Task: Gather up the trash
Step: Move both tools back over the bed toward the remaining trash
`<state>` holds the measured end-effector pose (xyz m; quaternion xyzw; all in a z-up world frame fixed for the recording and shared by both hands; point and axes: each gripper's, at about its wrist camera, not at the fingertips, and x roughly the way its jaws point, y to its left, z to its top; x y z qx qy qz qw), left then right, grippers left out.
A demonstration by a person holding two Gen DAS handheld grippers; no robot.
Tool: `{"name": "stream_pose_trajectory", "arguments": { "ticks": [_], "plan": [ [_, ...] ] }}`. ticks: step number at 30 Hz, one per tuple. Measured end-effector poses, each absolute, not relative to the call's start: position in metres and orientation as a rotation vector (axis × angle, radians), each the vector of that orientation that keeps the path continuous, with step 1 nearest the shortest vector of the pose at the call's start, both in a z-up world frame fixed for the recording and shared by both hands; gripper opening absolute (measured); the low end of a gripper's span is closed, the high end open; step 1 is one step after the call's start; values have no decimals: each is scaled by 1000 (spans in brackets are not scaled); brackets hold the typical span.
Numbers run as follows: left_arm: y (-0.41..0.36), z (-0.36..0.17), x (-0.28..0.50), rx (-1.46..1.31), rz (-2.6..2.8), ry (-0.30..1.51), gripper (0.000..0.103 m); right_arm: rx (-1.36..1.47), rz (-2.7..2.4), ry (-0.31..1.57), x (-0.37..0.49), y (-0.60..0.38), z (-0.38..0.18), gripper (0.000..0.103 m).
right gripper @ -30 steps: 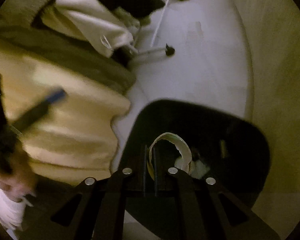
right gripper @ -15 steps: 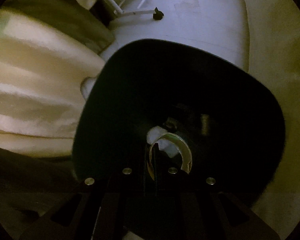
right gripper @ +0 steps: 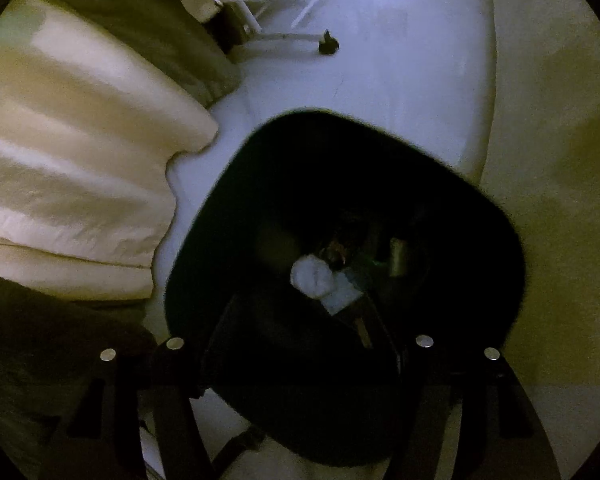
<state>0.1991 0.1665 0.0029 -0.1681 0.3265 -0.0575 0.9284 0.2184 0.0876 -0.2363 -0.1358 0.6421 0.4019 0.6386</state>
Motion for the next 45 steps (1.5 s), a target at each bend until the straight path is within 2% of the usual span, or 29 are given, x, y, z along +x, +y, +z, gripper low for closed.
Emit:
{"name": "stream_pose_trajectory", "arguments": {
  "ticks": [4,6,8,12,16,19,39,45],
  "plan": [
    [148,13,207,-343,-137,643,69,-254,929,1397,229,73,-205,74],
    [139,18,209,-328,-131,628,71,-238,929,1355,234,63,-189,75],
    [131,24,213,-336,-131,611,78,-214,935,1311,239,52,-174,77],
    [118,29,221,-350,-132,603,79,-146,946,1182,252,21,-140,80],
    [100,34,228,-329,-131,595,82,-69,906,1056,266,-17,-109,88],
    [84,34,235,-325,-141,598,84,-80,844,980,273,-43,-95,89],
    [-25,24,273,-214,-256,600,92,-81,595,856,292,-172,-78,90],
    [-53,22,279,-182,-288,591,95,-35,484,823,295,-212,-76,92]
  ]
}}
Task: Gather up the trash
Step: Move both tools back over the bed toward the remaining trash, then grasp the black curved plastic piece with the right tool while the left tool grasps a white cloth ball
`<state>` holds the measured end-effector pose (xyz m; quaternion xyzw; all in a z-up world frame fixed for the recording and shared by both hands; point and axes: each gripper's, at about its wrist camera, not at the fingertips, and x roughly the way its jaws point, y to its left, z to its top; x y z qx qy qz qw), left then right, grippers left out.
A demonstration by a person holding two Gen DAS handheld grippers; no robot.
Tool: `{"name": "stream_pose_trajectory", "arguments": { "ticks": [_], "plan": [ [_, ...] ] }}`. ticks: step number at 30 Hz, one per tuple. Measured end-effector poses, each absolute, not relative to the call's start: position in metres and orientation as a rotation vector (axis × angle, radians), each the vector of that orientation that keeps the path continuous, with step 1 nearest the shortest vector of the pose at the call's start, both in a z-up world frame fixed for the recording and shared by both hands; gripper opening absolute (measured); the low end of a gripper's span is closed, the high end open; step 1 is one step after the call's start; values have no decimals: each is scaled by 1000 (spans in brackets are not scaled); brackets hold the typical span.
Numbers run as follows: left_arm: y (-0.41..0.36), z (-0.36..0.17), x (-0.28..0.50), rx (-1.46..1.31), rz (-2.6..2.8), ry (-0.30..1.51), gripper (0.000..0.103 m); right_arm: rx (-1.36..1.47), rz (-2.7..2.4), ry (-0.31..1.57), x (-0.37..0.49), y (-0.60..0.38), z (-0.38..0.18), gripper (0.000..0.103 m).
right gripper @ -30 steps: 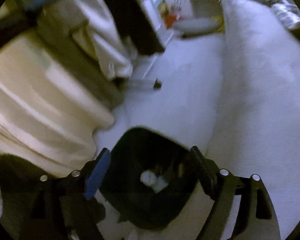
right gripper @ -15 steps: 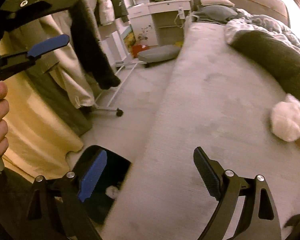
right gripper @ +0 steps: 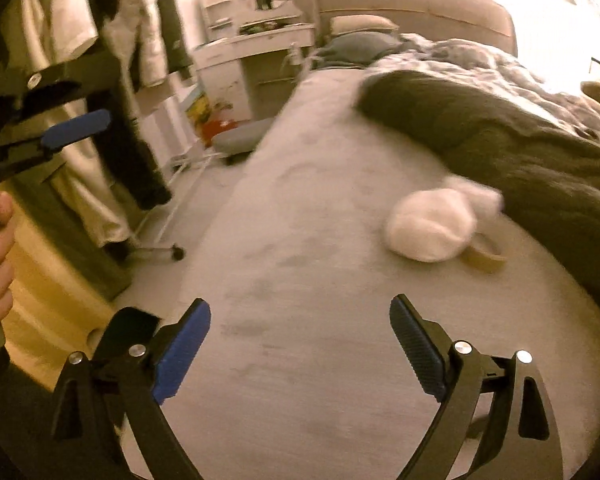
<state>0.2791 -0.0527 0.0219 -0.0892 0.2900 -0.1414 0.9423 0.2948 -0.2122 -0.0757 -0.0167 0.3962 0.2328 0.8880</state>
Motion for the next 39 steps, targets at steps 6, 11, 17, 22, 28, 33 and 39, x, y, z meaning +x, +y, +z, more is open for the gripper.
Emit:
{"name": "stream_pose_trajectory", "arguments": {
  "ticks": [6,11,17,22,28,33,39],
  "plan": [
    [-82,13,289,-150,-302,592,96,0,368,820,297,-253,-82,93],
    [-99,6,296,-134,-321,606,96,20,307,826,298,-281,-88,93],
    [-122,0,304,-105,-346,606,96,44,293,858,297,-301,-98,93],
    [-143,-2,307,-47,-367,586,96,68,286,872,293,-311,-104,93],
    [-168,-13,314,-13,-390,598,96,77,285,900,288,-318,-110,71],
    [-185,-24,323,1,-394,623,96,112,297,924,285,-327,-115,66],
    [-201,-38,332,40,-380,641,96,129,314,932,282,-334,-118,56]
  ]
}}
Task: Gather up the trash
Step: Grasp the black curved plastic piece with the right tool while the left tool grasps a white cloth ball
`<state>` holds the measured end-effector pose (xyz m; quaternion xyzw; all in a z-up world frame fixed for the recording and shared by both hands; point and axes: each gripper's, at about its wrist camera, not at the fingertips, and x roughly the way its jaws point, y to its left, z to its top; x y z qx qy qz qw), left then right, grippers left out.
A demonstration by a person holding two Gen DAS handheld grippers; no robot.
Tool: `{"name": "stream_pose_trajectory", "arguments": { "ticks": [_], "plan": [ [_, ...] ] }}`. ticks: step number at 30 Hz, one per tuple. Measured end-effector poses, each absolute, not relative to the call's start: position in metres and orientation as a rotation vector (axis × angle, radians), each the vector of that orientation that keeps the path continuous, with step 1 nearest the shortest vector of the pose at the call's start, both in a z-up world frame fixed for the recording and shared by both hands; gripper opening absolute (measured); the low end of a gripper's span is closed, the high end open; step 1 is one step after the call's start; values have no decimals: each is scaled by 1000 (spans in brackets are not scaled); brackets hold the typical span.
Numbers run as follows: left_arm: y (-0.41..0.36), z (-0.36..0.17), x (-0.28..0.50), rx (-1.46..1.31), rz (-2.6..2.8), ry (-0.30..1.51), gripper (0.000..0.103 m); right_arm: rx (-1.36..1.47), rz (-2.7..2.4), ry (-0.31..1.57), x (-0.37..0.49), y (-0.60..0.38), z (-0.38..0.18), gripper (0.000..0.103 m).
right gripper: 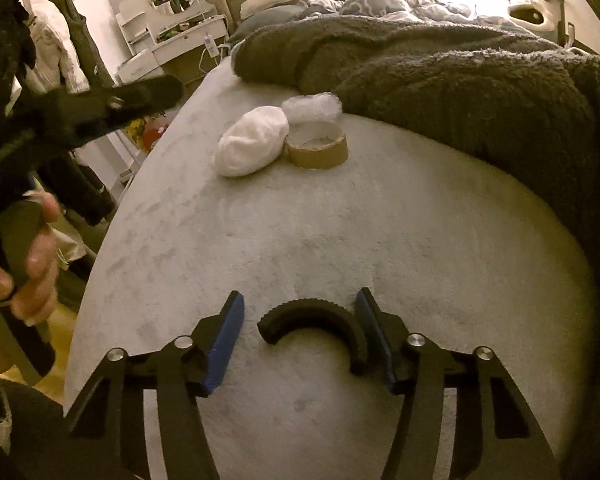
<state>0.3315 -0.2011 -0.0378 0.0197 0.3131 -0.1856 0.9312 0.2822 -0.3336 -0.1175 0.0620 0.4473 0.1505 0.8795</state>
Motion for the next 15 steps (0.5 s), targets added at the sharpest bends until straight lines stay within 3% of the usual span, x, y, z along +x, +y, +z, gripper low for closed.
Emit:
{"name": "stream_pose_trajectory", "arguments": {
  "ticks": [2,5,15],
  "plan": [
    [-204,-43,336,37,-380,652,96,134,324,927,281,-336,-116,48],
    [-209,-51,342,31,-377,668,96,138,330,928,280,-339,-116,45],
    [-221,-77,360,9,-368,724,96,162,390,858,272,-355,-99,44]
  ]
}}
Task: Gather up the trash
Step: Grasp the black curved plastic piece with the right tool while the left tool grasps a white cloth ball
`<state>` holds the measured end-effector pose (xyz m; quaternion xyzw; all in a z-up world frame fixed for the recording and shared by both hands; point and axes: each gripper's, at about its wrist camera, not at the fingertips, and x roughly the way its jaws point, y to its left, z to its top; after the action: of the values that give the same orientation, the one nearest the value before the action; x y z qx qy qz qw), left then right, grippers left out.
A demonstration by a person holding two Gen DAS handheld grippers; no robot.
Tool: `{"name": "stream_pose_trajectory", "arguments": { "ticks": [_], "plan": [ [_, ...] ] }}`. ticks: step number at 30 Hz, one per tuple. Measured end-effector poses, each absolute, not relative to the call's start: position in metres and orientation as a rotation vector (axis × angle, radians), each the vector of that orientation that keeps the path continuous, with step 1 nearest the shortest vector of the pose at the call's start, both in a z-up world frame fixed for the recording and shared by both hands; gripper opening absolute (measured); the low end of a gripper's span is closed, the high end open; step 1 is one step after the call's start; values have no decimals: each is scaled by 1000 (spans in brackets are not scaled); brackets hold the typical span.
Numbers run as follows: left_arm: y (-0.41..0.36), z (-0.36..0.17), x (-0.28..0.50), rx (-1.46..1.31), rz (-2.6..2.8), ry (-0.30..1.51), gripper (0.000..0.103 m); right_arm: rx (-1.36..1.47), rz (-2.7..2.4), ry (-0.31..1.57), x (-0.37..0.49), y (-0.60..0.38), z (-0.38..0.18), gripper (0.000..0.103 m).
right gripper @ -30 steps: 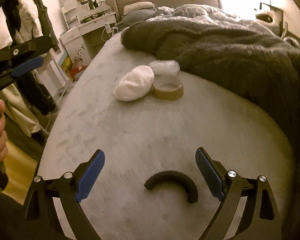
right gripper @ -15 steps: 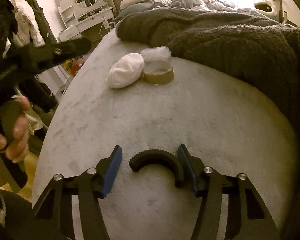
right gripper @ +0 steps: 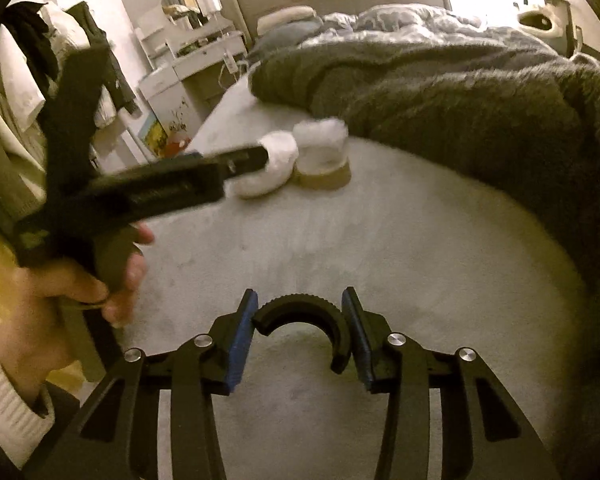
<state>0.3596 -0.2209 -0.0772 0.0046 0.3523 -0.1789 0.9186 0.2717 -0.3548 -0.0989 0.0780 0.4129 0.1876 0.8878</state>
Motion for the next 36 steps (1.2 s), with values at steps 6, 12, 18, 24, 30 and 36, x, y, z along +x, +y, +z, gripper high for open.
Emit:
{"name": "stream_pose_trajectory", "arguments": {
  "ticks": [6,12,18,24,30,36],
  "plan": [
    [-218,-91,374,-80,-353,776,95,208,431,834,268,-366,-93,44],
    [-209,-105,387,-167,-327,829,86,238,445,816,267,-380,-89,44],
    [-200,-112,391,-246,-332,852,71,259,451,817,268,-387,-90,44],
    [-204,-109,386,-242,-372,852,51,304,465,811,270,-389,-83,44],
    [-197,-104,378,-255,-397,852,44,292,462,792,272,-382,-74,44],
    [-187,-91,366,-214,-407,840,42,295,464,773,278,-372,-64,44]
  ]
}}
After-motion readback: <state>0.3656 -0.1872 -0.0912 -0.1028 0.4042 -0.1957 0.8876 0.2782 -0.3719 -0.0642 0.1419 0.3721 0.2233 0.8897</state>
